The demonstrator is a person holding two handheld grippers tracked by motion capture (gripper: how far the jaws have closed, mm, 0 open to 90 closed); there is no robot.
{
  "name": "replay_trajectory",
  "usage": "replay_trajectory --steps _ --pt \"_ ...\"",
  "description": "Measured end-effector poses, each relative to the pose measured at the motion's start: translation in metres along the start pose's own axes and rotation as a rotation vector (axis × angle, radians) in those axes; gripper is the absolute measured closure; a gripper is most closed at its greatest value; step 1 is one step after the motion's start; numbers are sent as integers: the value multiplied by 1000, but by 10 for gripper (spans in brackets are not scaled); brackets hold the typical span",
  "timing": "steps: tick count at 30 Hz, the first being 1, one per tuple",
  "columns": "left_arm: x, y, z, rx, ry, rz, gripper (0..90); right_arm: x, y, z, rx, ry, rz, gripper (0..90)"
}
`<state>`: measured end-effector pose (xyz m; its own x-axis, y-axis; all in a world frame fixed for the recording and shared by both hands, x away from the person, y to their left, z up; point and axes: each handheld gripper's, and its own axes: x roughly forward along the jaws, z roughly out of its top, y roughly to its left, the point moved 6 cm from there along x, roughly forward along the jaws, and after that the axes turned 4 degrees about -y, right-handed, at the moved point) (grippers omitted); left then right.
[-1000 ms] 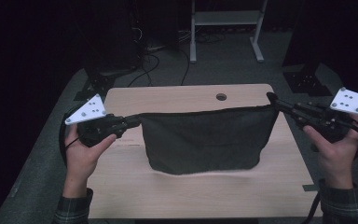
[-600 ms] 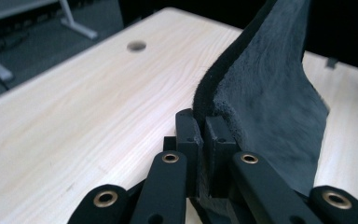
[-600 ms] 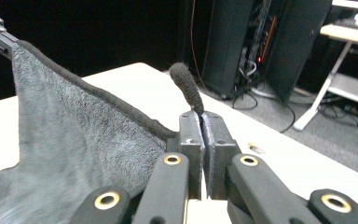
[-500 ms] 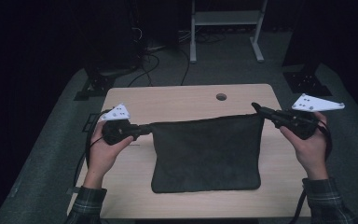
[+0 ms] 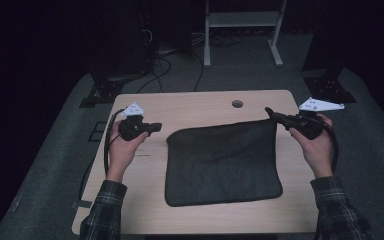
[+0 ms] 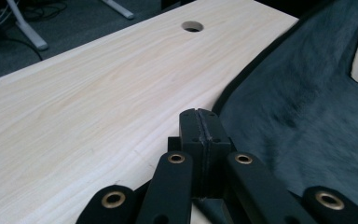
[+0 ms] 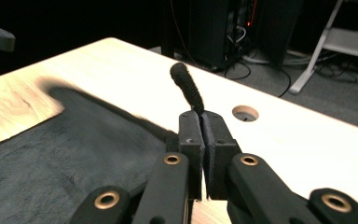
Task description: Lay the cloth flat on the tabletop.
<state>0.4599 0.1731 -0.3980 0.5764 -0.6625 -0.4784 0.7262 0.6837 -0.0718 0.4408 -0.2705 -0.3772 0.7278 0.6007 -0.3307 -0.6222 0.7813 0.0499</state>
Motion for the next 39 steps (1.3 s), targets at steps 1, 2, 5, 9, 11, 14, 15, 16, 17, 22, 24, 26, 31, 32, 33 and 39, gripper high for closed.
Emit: replay_trajectory --steps 1,2,5,9,11,14,15,16,17,22,24,26,31,32,33,39 --pt "0 0 0 0 0 0 893 5 -2 -3 4 12 -1 867" --pt "6 5 -5 -14 20 4 893 10 -4 -5 3 24 -5 867" --pt "13 6 -10 -25 28 -1 893 23 -10 -12 24 45 -11 867" --pt "32 6 -21 -32 53 2 851 33 -18 -16 40 63 -20 867" --pt "42 7 -25 -36 67 10 814 37 -22 -17 50 67 -26 867" --pt "57 8 -31 -42 86 17 757 43 -29 -21 74 78 -32 867" --pt "63 8 -33 -47 91 22 736 45 -31 -24 81 85 -36 866" --pt "69 9 -35 -41 101 23 717 47 -33 -26 87 90 -37 867" --pt "69 9 -35 -41 101 23 705 47 -33 -26 87 90 -37 867" --pt "102 12 -43 -45 132 21 659 52 -39 -34 105 110 -42 866" --pt "111 14 -43 -46 132 19 651 53 -39 -35 104 110 -41 866" --pt "119 15 -43 -41 144 23 639 54 -40 -35 101 114 -40 866" --pt "134 19 -46 -43 164 37 645 54 -40 -37 99 125 -38 867" --pt "139 19 -48 -47 181 45 676 54 -40 -36 98 126 -39 867" --pt "139 19 -48 -47 181 45 731 54 -40 -36 98 126 -39 867" --pt "138 24 -50 -61 196 72 850 52 -41 -37 99 129 -43 867"
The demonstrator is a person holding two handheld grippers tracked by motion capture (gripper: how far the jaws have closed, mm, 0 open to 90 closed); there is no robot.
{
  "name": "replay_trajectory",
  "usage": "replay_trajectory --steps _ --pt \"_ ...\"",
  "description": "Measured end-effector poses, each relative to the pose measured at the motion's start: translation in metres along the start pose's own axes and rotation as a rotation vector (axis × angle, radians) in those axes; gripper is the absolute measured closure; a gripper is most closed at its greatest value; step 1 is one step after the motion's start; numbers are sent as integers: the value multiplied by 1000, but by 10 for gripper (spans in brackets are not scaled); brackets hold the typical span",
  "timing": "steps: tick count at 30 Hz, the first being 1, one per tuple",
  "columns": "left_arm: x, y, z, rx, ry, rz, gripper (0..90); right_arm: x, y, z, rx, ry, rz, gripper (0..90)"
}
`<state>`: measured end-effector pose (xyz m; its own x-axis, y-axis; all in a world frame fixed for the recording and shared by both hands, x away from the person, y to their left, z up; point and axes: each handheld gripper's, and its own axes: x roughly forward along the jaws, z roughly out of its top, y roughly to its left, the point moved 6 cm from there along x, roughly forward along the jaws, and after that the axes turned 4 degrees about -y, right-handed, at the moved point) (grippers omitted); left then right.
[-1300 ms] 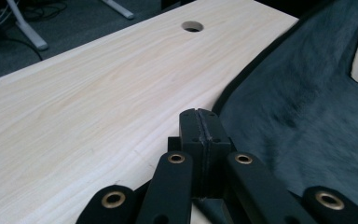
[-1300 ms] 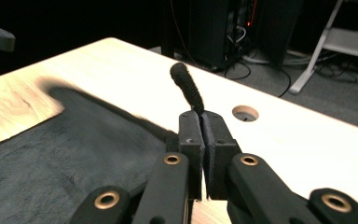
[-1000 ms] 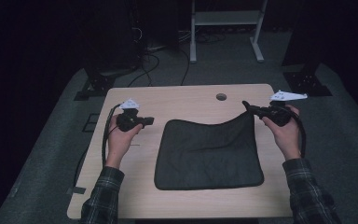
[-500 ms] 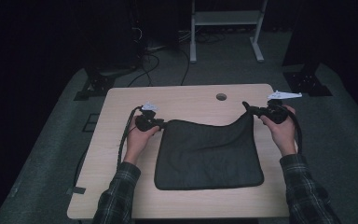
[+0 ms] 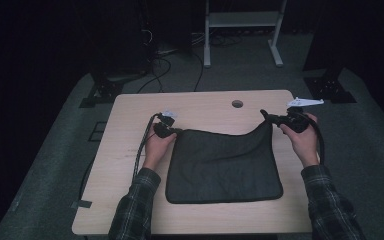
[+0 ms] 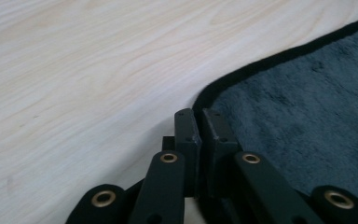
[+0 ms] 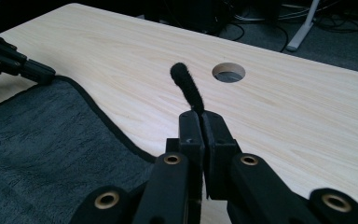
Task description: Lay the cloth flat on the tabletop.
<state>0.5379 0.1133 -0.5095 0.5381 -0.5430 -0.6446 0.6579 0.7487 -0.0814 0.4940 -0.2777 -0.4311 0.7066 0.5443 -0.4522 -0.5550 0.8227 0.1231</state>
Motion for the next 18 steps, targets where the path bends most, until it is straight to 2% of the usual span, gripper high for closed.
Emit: replay_trajectory --steps 1,2,3,7,10,12,14,16,18 --pt "-5 6 1 -9 -18 28 851 1 -1 0 -1 -1 -4 866" --pt "-5 6 1 -9 -18 28 851 1 -1 0 -1 -1 -4 866" --pt "-11 14 2 -22 -42 66 852 3 -2 -1 2 3 -8 866" --pt "-21 28 0 -56 -67 107 852 11 -3 -4 14 5 -11 864" --pt "-23 31 -2 -64 -74 108 851 17 -3 -6 22 6 -11 864" --pt "-22 32 -4 -69 -75 109 850 27 -5 -10 30 7 -19 863" --pt "-21 31 -4 -62 -71 108 847 33 -8 -13 41 9 -28 855" --pt "-21 31 -4 -57 -73 110 829 36 -11 -16 47 7 -42 794" --pt "-25 32 -2 -53 -88 125 775 36 -14 -16 60 1 -53 745"
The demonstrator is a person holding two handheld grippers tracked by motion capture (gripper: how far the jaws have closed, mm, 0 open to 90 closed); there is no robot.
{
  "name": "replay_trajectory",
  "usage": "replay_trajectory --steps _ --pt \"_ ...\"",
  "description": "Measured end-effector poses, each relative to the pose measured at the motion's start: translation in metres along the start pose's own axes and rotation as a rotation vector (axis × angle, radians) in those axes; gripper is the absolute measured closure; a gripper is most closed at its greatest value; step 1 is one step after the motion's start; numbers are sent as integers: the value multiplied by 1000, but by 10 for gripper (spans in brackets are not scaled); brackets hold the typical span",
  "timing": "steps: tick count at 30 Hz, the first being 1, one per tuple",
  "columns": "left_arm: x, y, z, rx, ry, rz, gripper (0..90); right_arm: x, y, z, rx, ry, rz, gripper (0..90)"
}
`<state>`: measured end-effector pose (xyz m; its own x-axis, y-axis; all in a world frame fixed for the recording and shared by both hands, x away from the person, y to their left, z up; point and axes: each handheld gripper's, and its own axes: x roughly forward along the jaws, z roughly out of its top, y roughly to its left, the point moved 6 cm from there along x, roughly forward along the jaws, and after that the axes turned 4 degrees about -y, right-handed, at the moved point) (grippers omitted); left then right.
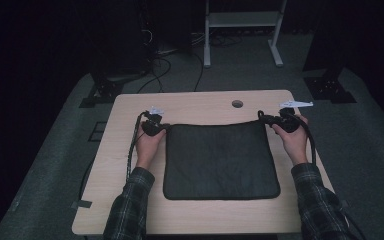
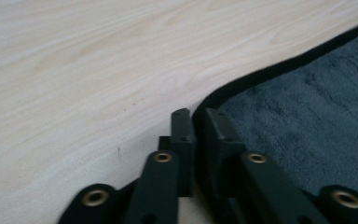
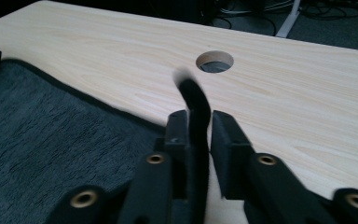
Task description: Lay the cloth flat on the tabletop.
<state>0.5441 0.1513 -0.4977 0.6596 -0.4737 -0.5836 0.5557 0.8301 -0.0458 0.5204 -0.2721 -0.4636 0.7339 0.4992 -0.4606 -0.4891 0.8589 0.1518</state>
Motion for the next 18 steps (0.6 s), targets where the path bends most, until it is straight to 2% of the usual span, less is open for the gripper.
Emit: replay_trajectory --steps 3,7,9,10,11,13,18 --pt "-6 2 3 -10 -25 1 685 -3 -2 1 4 -7 -2 701" --pt "-15 1 1 5 -15 -9 606 -8 2 2 -1 -10 8 651" --pt "-19 -1 -1 1 -15 -28 566 -10 6 0 -21 6 13 629" --pt "-19 -1 -1 1 -15 -28 551 -11 8 0 -33 15 16 619" --pt "-25 -3 -2 -5 -8 -51 534 -12 11 -1 -42 15 18 616" --pt "-31 -5 -4 10 -15 -57 524 -13 16 -3 -48 19 27 589" --pt "-44 -13 -10 14 -14 -77 479 -14 27 -8 -67 42 61 512"
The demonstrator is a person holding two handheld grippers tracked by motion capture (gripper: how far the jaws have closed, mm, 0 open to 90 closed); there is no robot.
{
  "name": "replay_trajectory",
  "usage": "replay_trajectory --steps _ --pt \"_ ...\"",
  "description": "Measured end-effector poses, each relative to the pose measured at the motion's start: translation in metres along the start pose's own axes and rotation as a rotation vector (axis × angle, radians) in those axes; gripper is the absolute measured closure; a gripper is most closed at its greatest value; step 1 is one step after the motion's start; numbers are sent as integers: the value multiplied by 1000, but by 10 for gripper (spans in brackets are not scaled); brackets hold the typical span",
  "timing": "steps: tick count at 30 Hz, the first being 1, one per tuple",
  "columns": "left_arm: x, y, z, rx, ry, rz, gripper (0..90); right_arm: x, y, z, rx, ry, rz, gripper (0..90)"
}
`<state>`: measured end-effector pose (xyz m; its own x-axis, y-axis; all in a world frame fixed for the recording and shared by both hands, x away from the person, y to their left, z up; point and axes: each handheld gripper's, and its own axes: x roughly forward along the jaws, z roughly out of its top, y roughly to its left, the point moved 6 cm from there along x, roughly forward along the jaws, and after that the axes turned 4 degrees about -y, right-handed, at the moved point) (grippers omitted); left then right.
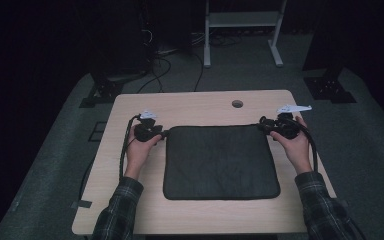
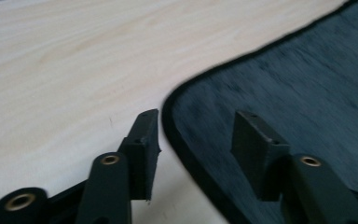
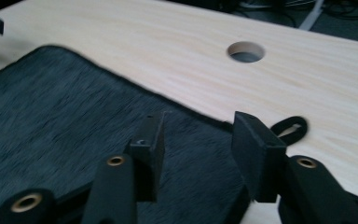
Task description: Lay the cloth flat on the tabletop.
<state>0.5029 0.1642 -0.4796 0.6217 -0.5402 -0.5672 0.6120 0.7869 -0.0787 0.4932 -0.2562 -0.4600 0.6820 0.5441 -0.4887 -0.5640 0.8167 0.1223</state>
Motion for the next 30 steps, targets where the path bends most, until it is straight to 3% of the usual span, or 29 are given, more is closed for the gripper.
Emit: replay_trajectory --steps 2,5,10,14,18,22,30 --pt "-9 -7 -4 -9 3 -19 462 0 7 -2 -17 22 5 505" --pt "-19 -14 -8 -7 -7 -37 439 -2 13 -4 -45 9 -10 510" --pt "-38 -24 -16 -8 -12 -47 399 -3 22 -12 -73 15 -21 429" --pt "-48 -32 -23 -12 -12 -60 368 -7 26 -18 -61 28 -14 389" --pt "-60 -44 -36 -1 -2 -66 338 -11 28 -22 -58 27 -8 413" --pt "-66 -51 -45 -17 -3 -81 315 -11 29 -25 -53 36 2 400" --pt "-81 -75 -77 -18 40 -103 285 -8 33 -28 -61 57 10 404"
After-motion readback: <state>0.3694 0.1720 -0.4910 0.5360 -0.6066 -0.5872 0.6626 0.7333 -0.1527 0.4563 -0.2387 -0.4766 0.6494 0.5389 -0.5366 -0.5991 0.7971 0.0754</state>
